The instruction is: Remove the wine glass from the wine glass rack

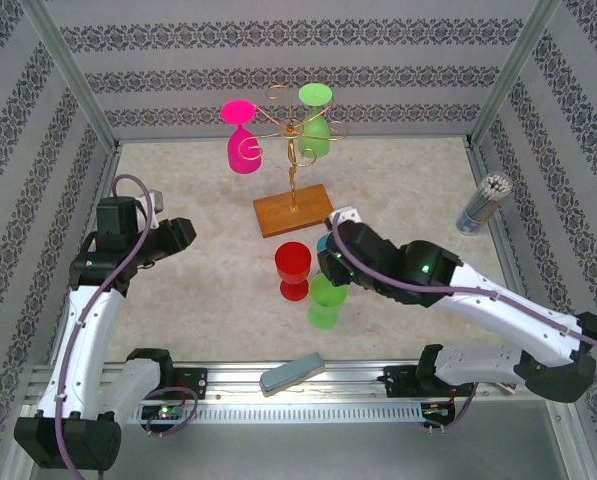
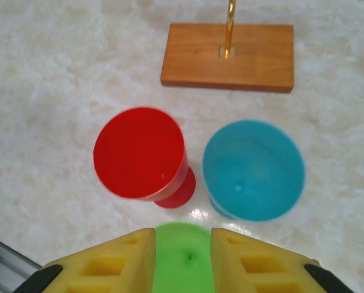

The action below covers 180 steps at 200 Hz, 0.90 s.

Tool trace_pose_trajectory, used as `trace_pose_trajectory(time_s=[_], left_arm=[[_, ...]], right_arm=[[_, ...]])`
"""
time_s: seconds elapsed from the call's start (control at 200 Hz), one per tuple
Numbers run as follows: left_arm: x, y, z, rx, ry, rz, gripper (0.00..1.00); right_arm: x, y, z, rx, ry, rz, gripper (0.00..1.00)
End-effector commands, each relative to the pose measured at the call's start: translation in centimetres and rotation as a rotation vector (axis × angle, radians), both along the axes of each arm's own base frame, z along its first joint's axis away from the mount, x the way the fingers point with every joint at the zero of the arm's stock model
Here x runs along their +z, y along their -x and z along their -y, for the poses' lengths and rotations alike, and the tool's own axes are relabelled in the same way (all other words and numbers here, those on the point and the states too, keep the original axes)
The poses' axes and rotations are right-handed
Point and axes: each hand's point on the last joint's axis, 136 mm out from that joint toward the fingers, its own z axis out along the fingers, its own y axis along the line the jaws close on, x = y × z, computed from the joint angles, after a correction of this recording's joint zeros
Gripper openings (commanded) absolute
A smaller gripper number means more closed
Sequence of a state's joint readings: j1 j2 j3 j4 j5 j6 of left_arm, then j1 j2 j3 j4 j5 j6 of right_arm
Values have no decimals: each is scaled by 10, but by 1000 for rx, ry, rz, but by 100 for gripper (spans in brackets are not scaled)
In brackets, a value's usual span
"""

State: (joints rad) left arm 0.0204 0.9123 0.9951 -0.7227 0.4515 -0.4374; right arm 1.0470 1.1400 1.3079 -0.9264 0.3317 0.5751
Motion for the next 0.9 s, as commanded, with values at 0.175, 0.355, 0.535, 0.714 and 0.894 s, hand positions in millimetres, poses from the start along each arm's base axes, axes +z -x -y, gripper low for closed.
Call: trace_pose_trajectory(time_s=[0.175, 0.355, 0.535, 0.714, 0.894], left_arm=[[29, -18, 10, -44, -59, 28, 38], [39, -31, 13, -58, -57, 28, 38], [47, -40, 10, -64, -103, 14, 39], [55, -51, 2, -49, -162, 12, 41], [63, -65, 2, -47, -165, 26, 41]], right_arm=[[61, -34, 2, 13, -225, 55, 34], [93, -75, 20, -33, -371, 44, 36], [124, -122, 46, -102, -498, 64, 36], [143, -165, 59, -133, -541, 85, 39], [154, -205, 59, -130, -552, 105, 41]])
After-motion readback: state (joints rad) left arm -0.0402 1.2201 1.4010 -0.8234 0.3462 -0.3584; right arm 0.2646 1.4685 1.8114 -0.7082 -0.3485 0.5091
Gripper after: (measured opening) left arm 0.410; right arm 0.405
